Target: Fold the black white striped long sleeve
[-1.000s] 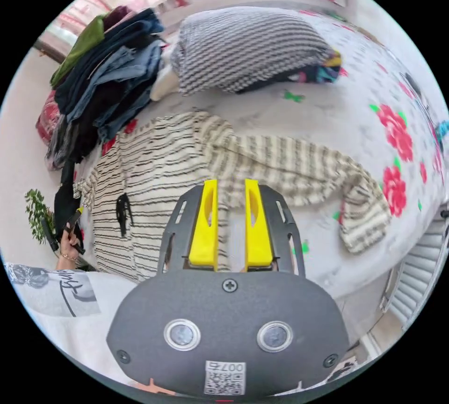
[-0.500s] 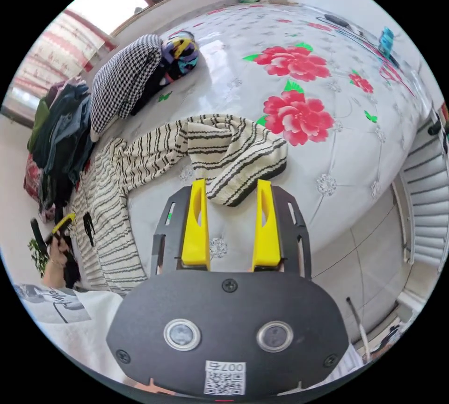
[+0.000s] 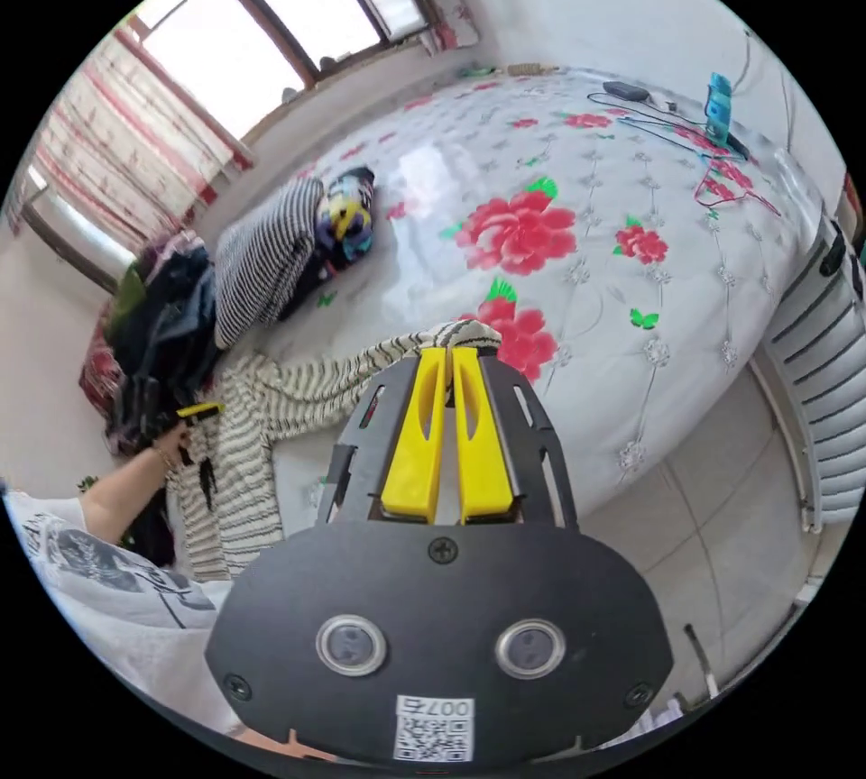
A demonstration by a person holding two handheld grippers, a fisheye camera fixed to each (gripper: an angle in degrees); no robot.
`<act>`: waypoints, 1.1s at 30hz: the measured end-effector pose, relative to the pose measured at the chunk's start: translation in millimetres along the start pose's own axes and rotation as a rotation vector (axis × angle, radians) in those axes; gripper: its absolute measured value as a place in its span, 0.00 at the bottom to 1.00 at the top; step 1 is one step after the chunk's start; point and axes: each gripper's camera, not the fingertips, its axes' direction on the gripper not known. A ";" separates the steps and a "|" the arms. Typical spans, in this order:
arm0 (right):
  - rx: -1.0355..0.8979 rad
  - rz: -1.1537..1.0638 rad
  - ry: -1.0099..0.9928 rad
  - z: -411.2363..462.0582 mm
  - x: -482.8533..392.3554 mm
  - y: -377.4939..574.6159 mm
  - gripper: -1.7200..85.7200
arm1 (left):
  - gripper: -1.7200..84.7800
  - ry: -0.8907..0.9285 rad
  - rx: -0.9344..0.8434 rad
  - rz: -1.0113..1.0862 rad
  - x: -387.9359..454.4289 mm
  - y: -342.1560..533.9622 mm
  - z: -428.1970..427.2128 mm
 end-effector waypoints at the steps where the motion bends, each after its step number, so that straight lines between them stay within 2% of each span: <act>1: 0.043 0.016 -0.051 -14.9 11.5 -7.7 0.02 | 0.01 -0.001 -0.003 -0.005 -0.4 -1.8 -0.2; 5: 0.061 0.014 -0.196 -28.0 35.6 -25.7 0.04 | 0.01 -0.020 0.010 -0.034 1.9 2.1 -6.9; 9: -0.130 0.066 -0.058 4.0 60.4 -12.8 0.08 | 0.01 -0.026 0.120 -0.080 6.3 31.4 -40.0; 11: -0.152 0.143 -0.105 10.6 78.7 2.9 0.09 | 0.01 -0.025 0.150 -0.099 7.2 48.7 -53.9; 13: -0.136 0.272 -0.215 14.0 104.0 23.1 0.11 | 0.01 -0.031 0.170 -0.123 7.5 66.8 -65.2; 18: -0.099 0.437 -0.329 28.3 137.6 39.1 0.11 | 0.01 0.001 0.152 -0.251 5.5 116.9 -80.0; 24: 0.034 0.645 -0.562 54.2 173.4 19.3 0.05 | 0.01 0.042 0.085 -0.377 10.3 158.4 -87.3; 26: 0.075 0.630 -0.575 45.3 171.6 4.3 0.03 | 0.01 0.028 0.075 -0.393 12.4 168.3 -95.3; 30: 0.266 0.402 -0.680 -28.5 163.2 -28.6 0.02 | 0.01 -0.013 0.068 -0.415 14.5 196.5 -120.1; 33: 0.219 0.276 -0.515 -56.4 167.9 -32.6 0.02 | 0.01 -0.009 0.042 -0.469 12.5 222.3 -125.8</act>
